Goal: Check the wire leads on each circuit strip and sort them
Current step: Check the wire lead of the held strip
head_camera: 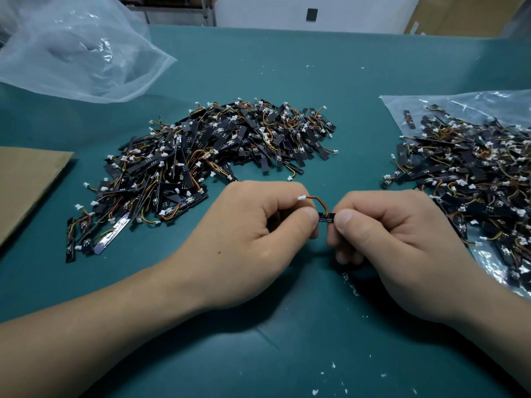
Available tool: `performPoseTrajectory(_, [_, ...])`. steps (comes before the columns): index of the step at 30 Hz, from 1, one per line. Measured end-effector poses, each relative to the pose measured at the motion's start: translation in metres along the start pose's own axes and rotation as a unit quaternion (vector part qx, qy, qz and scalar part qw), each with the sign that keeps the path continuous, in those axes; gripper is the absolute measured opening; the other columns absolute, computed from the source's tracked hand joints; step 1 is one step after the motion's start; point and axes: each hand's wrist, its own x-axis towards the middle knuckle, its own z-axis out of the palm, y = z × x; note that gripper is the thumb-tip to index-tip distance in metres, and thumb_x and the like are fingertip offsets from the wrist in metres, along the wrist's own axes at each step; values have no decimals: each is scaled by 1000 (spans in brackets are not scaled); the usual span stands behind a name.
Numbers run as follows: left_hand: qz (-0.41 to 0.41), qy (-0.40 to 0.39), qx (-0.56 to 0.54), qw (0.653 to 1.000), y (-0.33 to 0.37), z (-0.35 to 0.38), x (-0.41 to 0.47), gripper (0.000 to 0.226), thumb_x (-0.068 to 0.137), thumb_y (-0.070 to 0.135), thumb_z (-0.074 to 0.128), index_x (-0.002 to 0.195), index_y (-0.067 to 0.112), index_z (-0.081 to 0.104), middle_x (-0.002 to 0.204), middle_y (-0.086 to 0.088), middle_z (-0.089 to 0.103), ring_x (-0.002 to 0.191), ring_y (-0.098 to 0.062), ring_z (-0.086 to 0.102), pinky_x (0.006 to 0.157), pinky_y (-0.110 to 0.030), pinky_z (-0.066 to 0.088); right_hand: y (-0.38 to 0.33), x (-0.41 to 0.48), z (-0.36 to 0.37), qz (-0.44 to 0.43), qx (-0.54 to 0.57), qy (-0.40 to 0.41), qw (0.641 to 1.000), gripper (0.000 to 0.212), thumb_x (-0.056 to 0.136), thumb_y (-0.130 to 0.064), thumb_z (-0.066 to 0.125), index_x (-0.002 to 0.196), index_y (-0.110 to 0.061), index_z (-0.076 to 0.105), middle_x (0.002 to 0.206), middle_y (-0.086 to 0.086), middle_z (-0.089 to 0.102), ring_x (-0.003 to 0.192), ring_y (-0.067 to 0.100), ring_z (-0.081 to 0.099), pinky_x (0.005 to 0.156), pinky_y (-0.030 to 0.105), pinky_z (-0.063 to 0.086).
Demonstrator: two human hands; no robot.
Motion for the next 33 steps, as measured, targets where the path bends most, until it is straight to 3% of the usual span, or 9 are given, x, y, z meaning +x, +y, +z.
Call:
performPoseTrajectory(8, [-3, 3, -3, 1000, 0, 0, 0, 26, 94, 18, 54, 71, 16, 65, 59, -4, 54, 55, -16, 48, 54, -32, 40, 0, 1, 0, -3, -4, -2, 1000, 30, 90, -40, 46, 76, -24, 67, 61, -7, 66, 52, 20, 58, 51, 42, 46])
performPoseTrajectory(29, [0, 6, 14, 1000, -1, 0, 0, 27, 95, 23, 54, 71, 18, 64, 59, -2, 56, 56, -18, 51, 55, -36, 42, 2, 1, -2, -2, -7, -14, 1000, 30, 91, -41, 46, 75, -24, 66, 61, -6, 65, 54, 19, 58, 54, 41, 47])
performPoseTrajectory(33, [-4, 5, 2, 1000, -1, 0, 0, 26, 95, 21, 55, 72, 17, 65, 60, -4, 56, 57, -20, 52, 57, -40, 43, 3, 1, -3, -24, -19, -24, 999, 37, 92, -37, 46, 62, -19, 59, 55, 0, 59, 51, 18, 54, 53, 37, 44])
